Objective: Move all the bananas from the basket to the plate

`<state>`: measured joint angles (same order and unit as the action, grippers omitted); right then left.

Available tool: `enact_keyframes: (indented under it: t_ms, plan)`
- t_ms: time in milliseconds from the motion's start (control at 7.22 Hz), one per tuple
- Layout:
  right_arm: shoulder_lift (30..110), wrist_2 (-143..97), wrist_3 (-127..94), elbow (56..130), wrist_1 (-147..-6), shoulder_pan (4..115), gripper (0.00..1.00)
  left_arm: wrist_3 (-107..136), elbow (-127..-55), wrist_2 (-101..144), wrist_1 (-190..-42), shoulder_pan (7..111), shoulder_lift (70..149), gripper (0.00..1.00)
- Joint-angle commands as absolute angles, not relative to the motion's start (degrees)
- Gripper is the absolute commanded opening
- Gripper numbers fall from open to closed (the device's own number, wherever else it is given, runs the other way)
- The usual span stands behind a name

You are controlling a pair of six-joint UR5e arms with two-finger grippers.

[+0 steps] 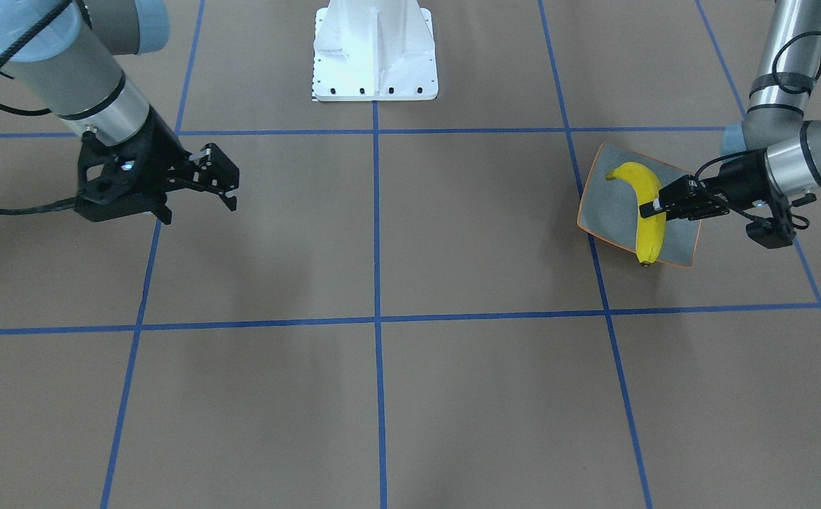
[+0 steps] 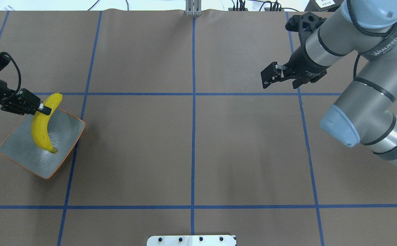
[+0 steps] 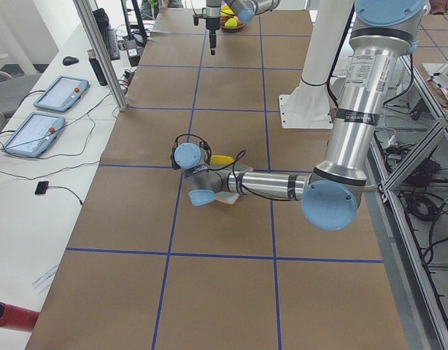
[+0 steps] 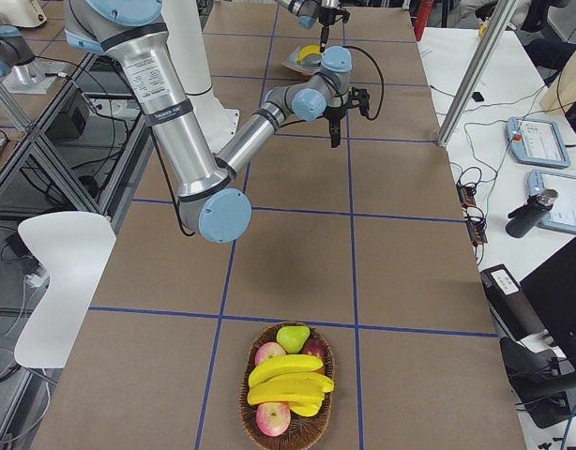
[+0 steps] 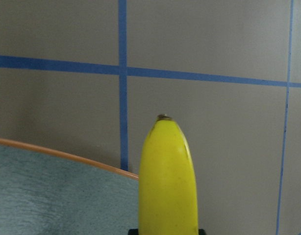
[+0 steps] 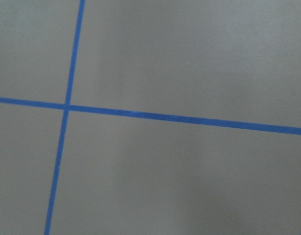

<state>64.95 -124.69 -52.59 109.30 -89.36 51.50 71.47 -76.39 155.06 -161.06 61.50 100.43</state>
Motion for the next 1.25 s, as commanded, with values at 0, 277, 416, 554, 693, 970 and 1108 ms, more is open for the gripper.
enact_keyframes:
  t_ms: [0,277,416,554,693,970,1108]
  plan:
    - [66.5,-123.9,-52.8,108.9,-89.4,53.6,1.0,71.4,-75.9,155.2,-161.2,61.3,99.3,0.0]
    - [66.5,-123.9,-52.8,108.8,-89.4,53.6,1.0,71.4,-75.9,155.2,-161.5,61.3,98.4,0.0]
    - [66.6,-123.9,-52.8,108.8,-89.4,53.6,1.0,71.4,-75.9,155.2,-162.0,61.3,98.4,0.02]
    - [66.7,-123.9,-52.8,108.8,-89.4,53.6,1.0,71.4,-75.8,155.2,-162.0,61.3,98.3,0.43]
    - [66.8,-123.9,-52.8,108.8,-89.4,53.6,1.0,71.3,-75.8,155.0,-162.1,61.3,98.2,0.8]
    - [67.4,-123.6,-52.7,108.7,-89.4,53.8,1.0,71.3,-75.7,154.8,-162.6,61.4,98.2,1.0]
    - [67.9,-122.7,-52.6,108.5,-89.4,53.9,1.0,71.2,-75.8,154.6,-162.8,61.4,96.8,1.0]
